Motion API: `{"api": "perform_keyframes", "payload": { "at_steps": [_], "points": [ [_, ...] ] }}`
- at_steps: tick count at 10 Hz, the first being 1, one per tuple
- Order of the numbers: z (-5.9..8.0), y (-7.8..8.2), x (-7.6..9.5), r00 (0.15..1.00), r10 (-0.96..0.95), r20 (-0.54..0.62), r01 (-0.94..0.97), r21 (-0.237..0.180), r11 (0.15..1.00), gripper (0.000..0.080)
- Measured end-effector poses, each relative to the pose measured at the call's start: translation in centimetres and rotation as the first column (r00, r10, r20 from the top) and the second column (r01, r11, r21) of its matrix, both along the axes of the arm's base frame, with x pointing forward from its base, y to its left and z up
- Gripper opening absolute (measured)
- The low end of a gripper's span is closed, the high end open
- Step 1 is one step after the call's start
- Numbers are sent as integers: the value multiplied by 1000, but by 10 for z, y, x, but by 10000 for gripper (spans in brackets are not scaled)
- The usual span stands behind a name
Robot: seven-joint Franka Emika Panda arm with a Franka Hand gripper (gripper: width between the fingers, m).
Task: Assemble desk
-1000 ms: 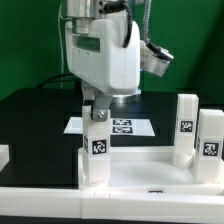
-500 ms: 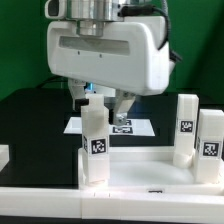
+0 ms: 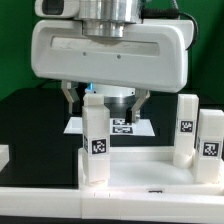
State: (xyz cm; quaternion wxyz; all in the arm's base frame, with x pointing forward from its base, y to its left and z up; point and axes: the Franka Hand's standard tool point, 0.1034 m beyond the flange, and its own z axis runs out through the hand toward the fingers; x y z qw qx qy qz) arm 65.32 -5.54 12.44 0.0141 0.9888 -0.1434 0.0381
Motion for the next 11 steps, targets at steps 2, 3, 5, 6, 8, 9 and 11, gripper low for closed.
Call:
{"api": "perform_keyframes", "payload": {
  "at_steps": [2, 3, 5, 6, 8, 9, 11],
  "points": [
    [0, -2, 0, 991, 131, -6, -131, -10, 991, 649],
    [0, -2, 0, 980, 201, -10, -201, -16, 980, 649],
    [0, -3, 0, 944, 329, -22, -329, -30, 944, 649],
    [0, -4, 0, 917, 397, -29, -398, -36, 917, 649],
    [0, -5, 0, 895, 445, -33, -446, -38, 894, 629],
    [0, -5, 0, 896, 443, -33, -444, -38, 895, 629],
    [0, -5, 0, 896, 443, -32, -444, -38, 895, 290]
  ]
}}
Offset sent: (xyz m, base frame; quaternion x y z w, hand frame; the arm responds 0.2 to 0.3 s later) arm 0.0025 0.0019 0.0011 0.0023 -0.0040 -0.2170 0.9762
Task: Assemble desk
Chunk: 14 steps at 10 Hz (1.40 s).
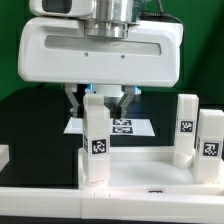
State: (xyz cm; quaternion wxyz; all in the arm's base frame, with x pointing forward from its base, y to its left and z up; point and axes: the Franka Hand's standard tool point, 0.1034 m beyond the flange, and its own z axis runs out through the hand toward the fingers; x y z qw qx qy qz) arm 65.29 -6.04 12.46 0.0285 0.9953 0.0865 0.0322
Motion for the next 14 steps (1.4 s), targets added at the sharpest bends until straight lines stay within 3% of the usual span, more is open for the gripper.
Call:
{"api": "perform_keyframes", "payload": {
  "at_steps": [3, 5, 8, 11, 14],
  "points": [
    [0, 0, 0, 999, -32, 2, 32, 3, 999, 291],
    [0, 0, 1, 981, -193, 10, 193, 16, 981, 291],
    [-1, 1, 3, 856, -517, 19, 516, 46, 855, 291],
    [-1, 2, 1, 588, -809, 2, 807, 70, 586, 291],
    [-2, -2, 0, 340, -940, -14, 937, 94, 338, 291]
  ]
}}
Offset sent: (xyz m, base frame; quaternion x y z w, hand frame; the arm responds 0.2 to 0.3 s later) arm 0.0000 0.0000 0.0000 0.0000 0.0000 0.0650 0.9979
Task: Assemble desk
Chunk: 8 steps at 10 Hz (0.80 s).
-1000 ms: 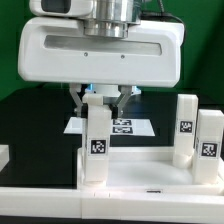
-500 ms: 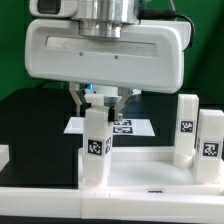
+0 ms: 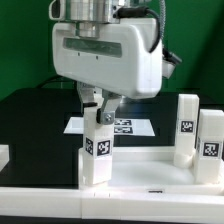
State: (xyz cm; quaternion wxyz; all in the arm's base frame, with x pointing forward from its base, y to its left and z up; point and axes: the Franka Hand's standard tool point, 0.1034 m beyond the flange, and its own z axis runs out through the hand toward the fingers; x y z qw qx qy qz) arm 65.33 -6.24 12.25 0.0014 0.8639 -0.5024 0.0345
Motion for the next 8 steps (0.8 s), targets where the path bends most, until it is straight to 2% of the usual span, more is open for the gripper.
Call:
{"api": "perform_keyframes", "payload": {
  "at_steps": [2, 5, 6, 7, 8],
  "points": [
    [0, -1, 0, 981, -196, -6, 196, 14, 980, 291],
    [0, -2, 0, 946, -324, -6, 324, 22, 946, 291],
    [-1, -1, 0, 958, -287, -7, 287, 19, 958, 386],
    [-1, -2, 0, 975, -220, -8, 220, 16, 975, 580],
    [-1, -1, -1, 983, -183, -9, 183, 13, 983, 580]
  ]
}}
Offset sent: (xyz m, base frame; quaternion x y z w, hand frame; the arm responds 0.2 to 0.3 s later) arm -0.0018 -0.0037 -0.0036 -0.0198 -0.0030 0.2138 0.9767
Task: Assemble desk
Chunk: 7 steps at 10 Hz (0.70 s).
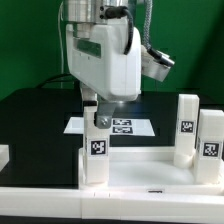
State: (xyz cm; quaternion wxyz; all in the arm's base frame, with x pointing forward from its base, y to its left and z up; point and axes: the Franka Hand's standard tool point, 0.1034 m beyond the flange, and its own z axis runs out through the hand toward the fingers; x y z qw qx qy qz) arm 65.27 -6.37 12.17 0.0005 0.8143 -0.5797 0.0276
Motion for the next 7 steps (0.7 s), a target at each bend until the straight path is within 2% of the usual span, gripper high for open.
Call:
{"api": "perform_keyframes", "payload": {
  "at_steps": [1, 3, 5, 7],
  "points": [
    [0, 2, 0, 996, 84, -4, -84, -6, 996, 628],
    [0, 3, 1, 950, 311, -7, -311, -20, 950, 645],
    [0, 2, 2, 868, 497, -18, -497, -28, 867, 649],
    [1, 0, 3, 740, 672, -27, -673, -42, 739, 649]
  ]
}}
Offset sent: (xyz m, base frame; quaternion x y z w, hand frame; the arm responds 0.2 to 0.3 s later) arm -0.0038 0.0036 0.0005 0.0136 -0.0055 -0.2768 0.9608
